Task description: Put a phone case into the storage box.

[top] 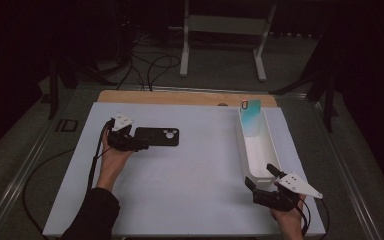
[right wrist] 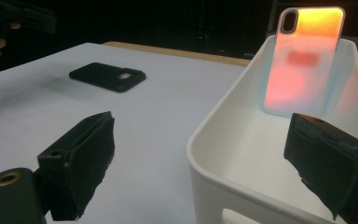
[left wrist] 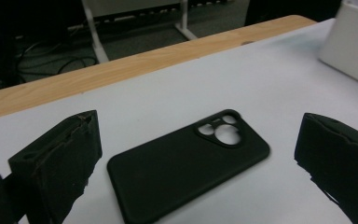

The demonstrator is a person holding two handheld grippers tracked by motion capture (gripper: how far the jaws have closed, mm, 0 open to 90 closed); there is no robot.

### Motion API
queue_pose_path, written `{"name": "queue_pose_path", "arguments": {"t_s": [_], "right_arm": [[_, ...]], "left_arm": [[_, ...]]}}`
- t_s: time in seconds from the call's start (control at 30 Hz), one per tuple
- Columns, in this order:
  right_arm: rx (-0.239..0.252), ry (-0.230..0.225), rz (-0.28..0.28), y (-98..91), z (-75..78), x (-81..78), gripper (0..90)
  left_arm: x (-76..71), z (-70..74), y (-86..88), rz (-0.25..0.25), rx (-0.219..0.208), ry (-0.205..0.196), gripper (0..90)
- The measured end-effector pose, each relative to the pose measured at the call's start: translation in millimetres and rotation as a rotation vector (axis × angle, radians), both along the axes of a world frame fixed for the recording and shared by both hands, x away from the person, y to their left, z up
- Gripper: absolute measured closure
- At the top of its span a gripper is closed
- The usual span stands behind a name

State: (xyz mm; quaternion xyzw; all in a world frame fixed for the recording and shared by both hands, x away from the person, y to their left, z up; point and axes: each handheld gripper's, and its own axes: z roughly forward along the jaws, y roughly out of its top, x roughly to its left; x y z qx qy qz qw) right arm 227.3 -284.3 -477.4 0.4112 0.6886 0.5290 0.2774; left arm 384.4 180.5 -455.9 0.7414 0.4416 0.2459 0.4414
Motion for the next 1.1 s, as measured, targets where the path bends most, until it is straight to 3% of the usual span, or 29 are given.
{"name": "queue_pose_path", "arguments": {"t_s": [0.1, 0.33, 0.47, 0.5, 0.53, 0.57, 0.6, 0.73, 0.8, 1.1], "right_arm": [[0.002, 0.001, 0.001, 0.0, -0.1, 0.1, 8.4], [0.011, 0.006, 0.002, -0.4, -0.6, 0.6, 8.4], [0.013, 0.008, 0.003, -0.1, -0.7, 0.5, 8.4], [0.013, 0.008, 0.003, -0.1, -0.7, 0.5, 8.4], [0.014, 0.006, 0.007, -0.2, -0.7, 0.3, 8.4], [0.014, 0.006, 0.007, -0.2, -0.7, 0.3, 8.4], [0.020, 0.008, 0.011, -0.3, -0.7, 0.2, 8.4], [0.028, 0.010, 0.013, -0.2, -0.6, 0.2, 8.4], [0.031, 0.011, 0.013, -0.3, -0.5, 0.1, 8.4], [0.047, 0.016, 0.017, -0.8, -0.6, 0.2, 8.4]], "left_arm": [[11.3, -4.1, 2.5, 0.021, -0.019, 0.027, 2.4], [32.5, -12.7, -3.5, 0.046, 0.012, 0.069, 9.3], [41.6, -18.7, -9.7, 0.071, 0.025, 0.072, 16.8], [41.6, -18.7, -9.7, 0.071, 0.025, 0.072, 30.9], [41.6, -18.7, -9.7, 0.071, 0.025, 0.072, 30.9], [48.9, -24.1, -11.7, 0.071, -0.003, 0.090, 30.9], [51.4, -25.8, -12.8, 0.076, 0.006, 0.097, 54.0], [60.8, -33.0, -18.3, 0.094, 0.039, 0.128, 77.1], [64.9, -37.1, -19.5, 0.091, 0.026, 0.144, 86.3], [82.6, -58.3, -22.4, 0.138, 0.024, 0.245, 89.6]]}}
